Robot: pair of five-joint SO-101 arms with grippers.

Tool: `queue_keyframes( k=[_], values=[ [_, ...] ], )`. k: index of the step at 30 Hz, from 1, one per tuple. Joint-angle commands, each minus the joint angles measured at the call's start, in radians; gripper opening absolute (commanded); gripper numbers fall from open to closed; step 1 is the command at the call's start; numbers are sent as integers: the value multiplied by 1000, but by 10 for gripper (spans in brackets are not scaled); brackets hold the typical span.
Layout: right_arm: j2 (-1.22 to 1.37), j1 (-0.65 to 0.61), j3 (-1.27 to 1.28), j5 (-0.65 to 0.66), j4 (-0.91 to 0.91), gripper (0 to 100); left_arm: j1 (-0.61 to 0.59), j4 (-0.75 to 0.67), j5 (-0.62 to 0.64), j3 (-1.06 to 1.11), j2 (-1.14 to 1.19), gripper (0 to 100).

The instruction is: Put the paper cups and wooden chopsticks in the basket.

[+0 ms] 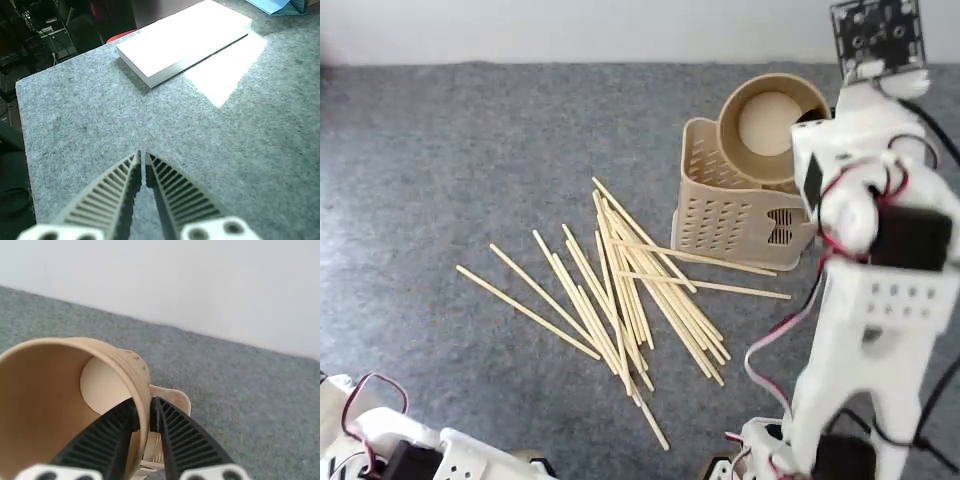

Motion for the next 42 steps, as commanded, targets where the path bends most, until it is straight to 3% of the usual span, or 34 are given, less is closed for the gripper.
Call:
queue_keyframes(
  k=[1,12,21,30,34,42],
  values=[
    [59,30,-54,31,-27,7,0,-15,9,-8,-12,16],
    [125,150,-54,43,-8,7,0,-15,9,-8,-12,16],
    [-7,124,-52,44,65,7,0,-15,9,-8,-12,16],
    [122,82,-52,38,150,19,0,-17,6,-1,-12,16],
    [186,87,-52,29,150,158,0,-17,6,-1,-12,16],
    [203,81,-54,-112,44,464,0,-17,6,-1,-12,16]
  ],
)
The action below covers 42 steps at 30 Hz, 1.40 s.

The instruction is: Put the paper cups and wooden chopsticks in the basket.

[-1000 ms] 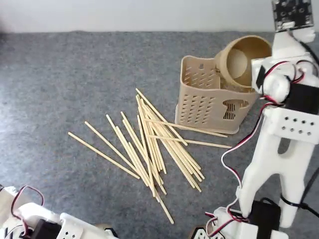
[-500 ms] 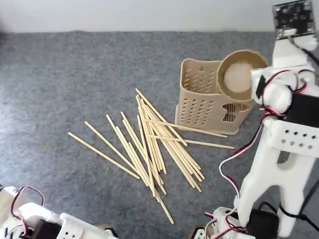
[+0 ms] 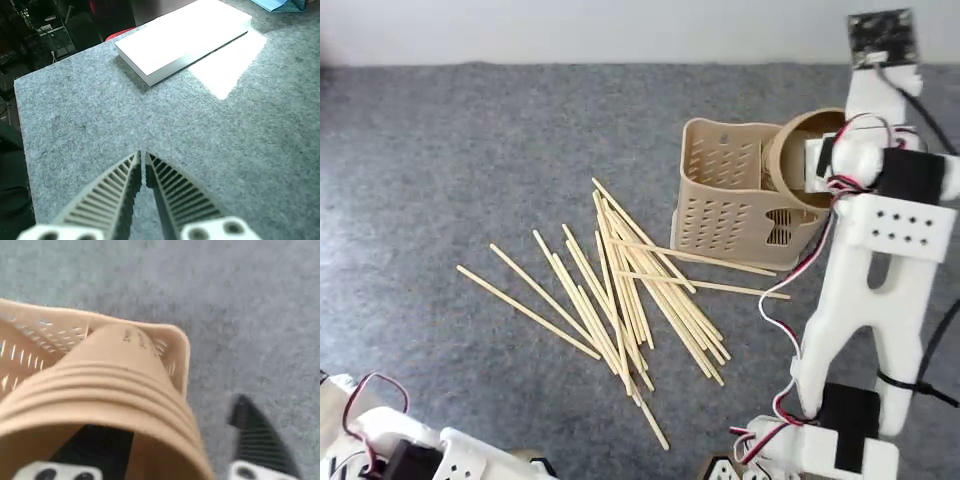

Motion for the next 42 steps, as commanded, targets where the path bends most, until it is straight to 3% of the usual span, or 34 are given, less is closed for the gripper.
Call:
queue_keyframes(
  k=[1,16,22,24,30,32,42],
  values=[
    [-10,-10,-25,-52,-88,474,0,-17,5,-7,-12,16],
    [1,-96,-25,-87,-303,475,0,-29,5,-4,-12,16],
    [22,-91,-23,-89,-237,469,0,-29,5,-4,-12,16],
    [18,-96,-23,-89,-208,417,0,-29,5,-4,-12,16],
    [-51,-108,-23,-80,-208,72,0,-29,5,-4,-12,16],
    [-64,-120,-23,-43,-202,2,0,-29,5,-4,-12,16],
    [-59,-140,-25,35,-111,9,-3,-29,5,-4,-12,16]
  ],
)
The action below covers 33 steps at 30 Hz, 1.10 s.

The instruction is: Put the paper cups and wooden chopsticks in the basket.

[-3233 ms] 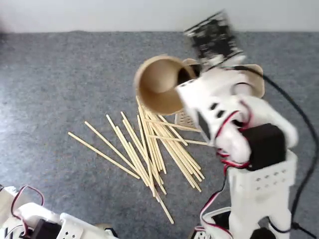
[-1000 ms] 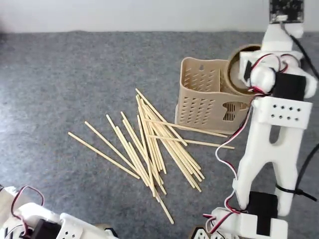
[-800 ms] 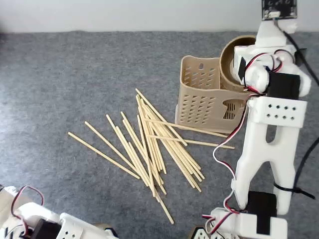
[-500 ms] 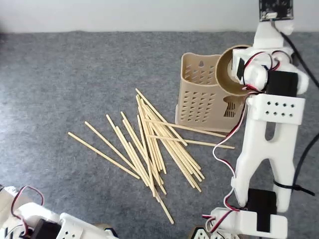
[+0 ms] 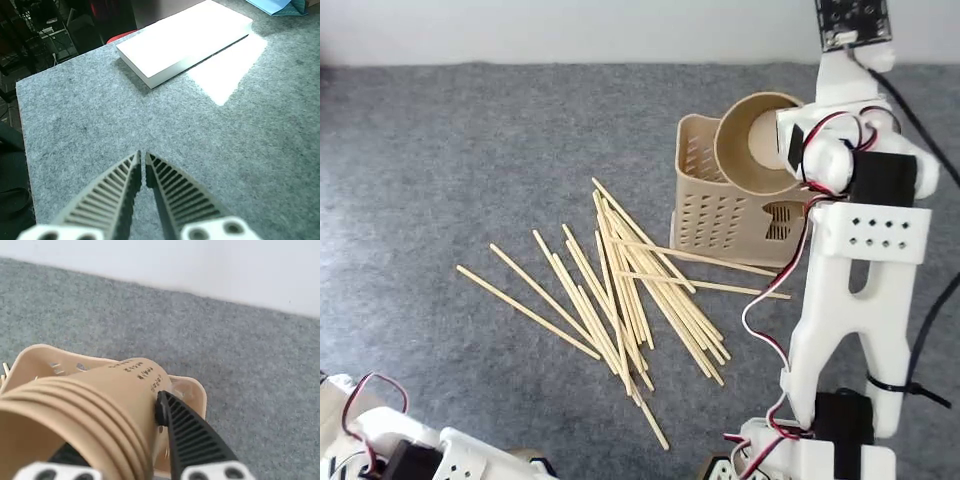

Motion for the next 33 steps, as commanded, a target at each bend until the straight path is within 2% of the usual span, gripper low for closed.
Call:
queue_keyframes(
  k=[1,11,16,33],
  values=[
    [-21,-12,-23,12,28,9,-2,-20,5,-4,-12,16],
    [81,119,-23,-34,48,9,-2,-20,5,-2,-12,16],
    [67,116,-23,-26,139,9,-2,-20,5,-2,-12,16],
    [16,120,-23,-26,160,15,-2,-21,5,1,-12,16]
  ],
)
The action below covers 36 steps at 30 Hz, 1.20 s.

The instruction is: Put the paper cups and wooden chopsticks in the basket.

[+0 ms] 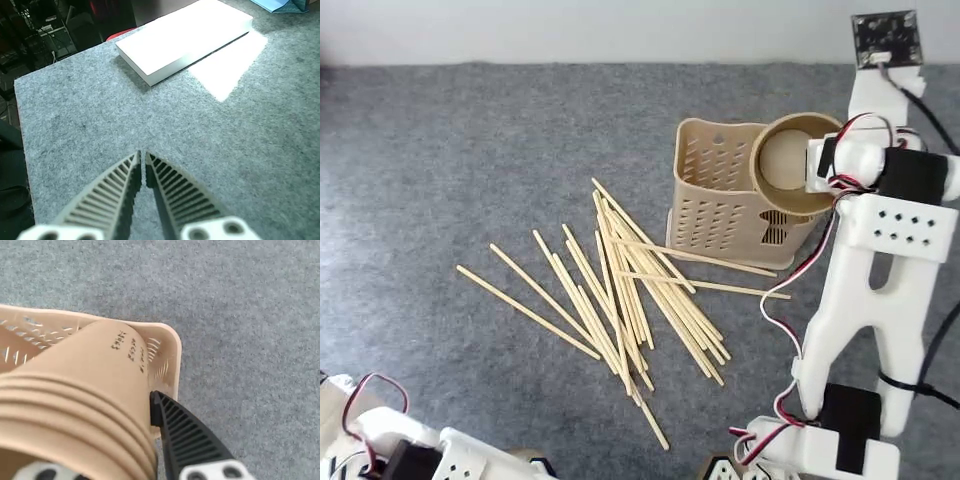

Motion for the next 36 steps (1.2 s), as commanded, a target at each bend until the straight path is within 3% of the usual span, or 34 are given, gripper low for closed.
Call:
queue_keyframes(
  k=[1,4,11,24,36],
  values=[
    [-4,-4,-23,-5,-28,16,-2,-21,5,-8,-12,16],
    [38,-5,-23,-5,-77,61,-2,-21,5,-8,-12,16],
    [54,-18,-23,-11,-153,279,0,-21,5,-8,-12,16],
    [36,-65,-23,-12,-229,274,0,-21,5,-8,-12,16],
    [-162,-165,-23,-9,44,274,0,-21,5,-8,-12,16]
  ],
)
